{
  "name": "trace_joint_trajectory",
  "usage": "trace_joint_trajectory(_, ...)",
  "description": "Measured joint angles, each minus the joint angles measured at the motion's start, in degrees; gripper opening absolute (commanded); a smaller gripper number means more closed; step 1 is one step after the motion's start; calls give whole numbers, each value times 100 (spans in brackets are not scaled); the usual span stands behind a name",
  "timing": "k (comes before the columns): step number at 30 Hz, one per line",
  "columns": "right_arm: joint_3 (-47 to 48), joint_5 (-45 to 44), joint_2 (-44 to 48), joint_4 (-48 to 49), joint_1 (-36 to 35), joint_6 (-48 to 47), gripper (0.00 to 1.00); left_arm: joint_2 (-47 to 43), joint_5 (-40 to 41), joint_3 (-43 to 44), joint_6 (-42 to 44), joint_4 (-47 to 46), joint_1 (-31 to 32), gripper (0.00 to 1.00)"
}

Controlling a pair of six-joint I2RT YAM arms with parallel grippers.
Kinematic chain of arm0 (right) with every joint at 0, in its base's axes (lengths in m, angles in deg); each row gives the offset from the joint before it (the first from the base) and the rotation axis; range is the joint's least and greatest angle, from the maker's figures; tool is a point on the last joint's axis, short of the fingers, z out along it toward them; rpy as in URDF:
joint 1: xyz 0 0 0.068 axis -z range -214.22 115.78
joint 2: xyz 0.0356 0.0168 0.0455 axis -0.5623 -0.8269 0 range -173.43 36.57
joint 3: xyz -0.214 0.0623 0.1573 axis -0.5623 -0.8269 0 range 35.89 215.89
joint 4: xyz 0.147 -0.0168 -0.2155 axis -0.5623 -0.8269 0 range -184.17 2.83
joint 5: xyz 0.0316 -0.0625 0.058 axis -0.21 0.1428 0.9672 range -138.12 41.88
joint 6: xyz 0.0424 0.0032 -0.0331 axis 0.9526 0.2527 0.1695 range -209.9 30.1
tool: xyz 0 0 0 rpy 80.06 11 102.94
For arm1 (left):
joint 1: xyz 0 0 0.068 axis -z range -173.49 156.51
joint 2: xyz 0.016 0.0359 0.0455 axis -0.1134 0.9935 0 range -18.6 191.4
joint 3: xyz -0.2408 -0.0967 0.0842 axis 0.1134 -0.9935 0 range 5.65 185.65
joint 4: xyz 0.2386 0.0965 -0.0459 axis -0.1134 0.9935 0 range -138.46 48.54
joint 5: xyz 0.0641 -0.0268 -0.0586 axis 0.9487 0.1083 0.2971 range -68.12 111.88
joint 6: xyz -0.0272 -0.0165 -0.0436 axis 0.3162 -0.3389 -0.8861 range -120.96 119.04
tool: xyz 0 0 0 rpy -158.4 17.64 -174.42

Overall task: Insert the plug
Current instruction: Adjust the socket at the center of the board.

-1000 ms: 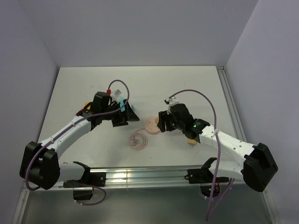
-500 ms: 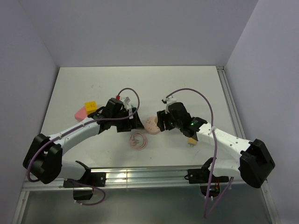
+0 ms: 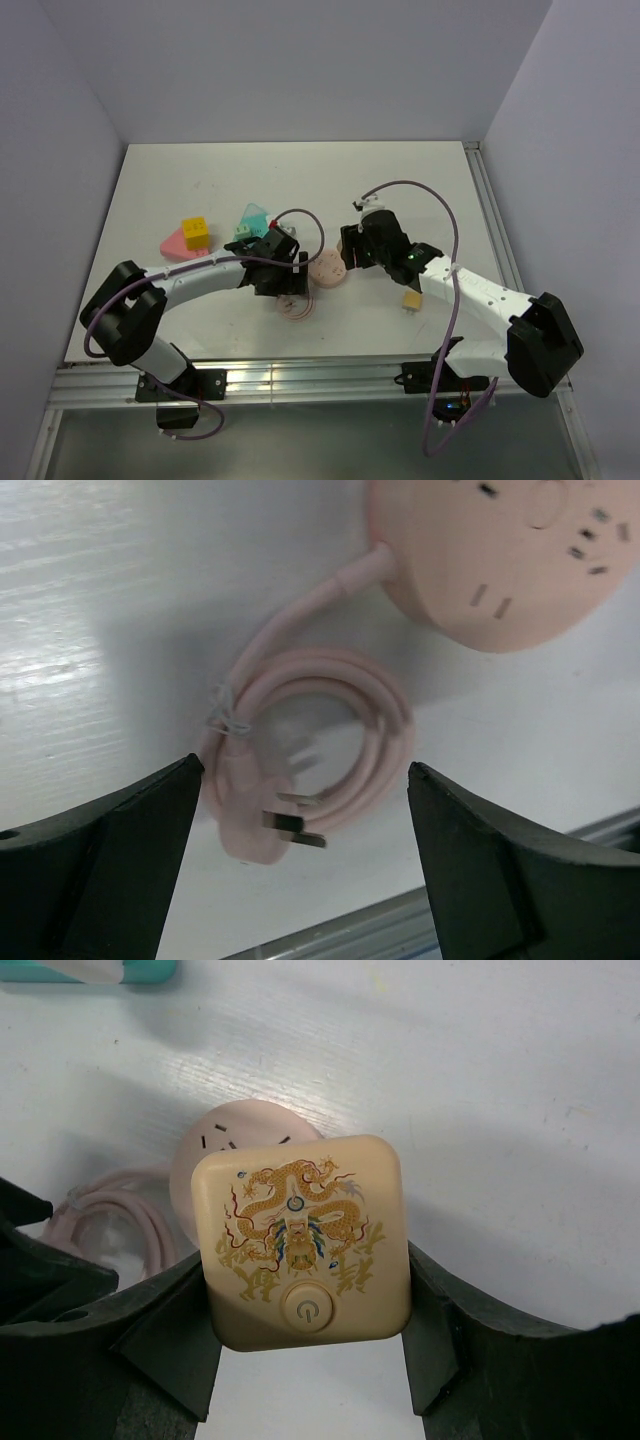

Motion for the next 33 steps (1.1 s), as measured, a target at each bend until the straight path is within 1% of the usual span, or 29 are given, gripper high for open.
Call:
trace_joint_trajectory(4, 24, 181, -46, -2, 17, -24, 6, 151, 149, -26, 17, 120, 0, 85)
trace_joint_trajectory(11, 7, 785, -31, 114, 13, -186, 8, 142, 227, -254, 9, 133, 7, 80)
trace_joint_trajectory(14, -17, 935, -4, 157, 7, -269, 8, 140, 400, -260, -7, 203, 11, 79)
trace_joint_trajectory(22, -48, 951, -50, 146, -293, -413, 7, -48, 752, -455, -162, 225, -70, 78)
trace_joint_trajectory(33, -48, 903, -350, 160, -442, -466, 6, -149, 1012, -540, -254, 385, -608, 77)
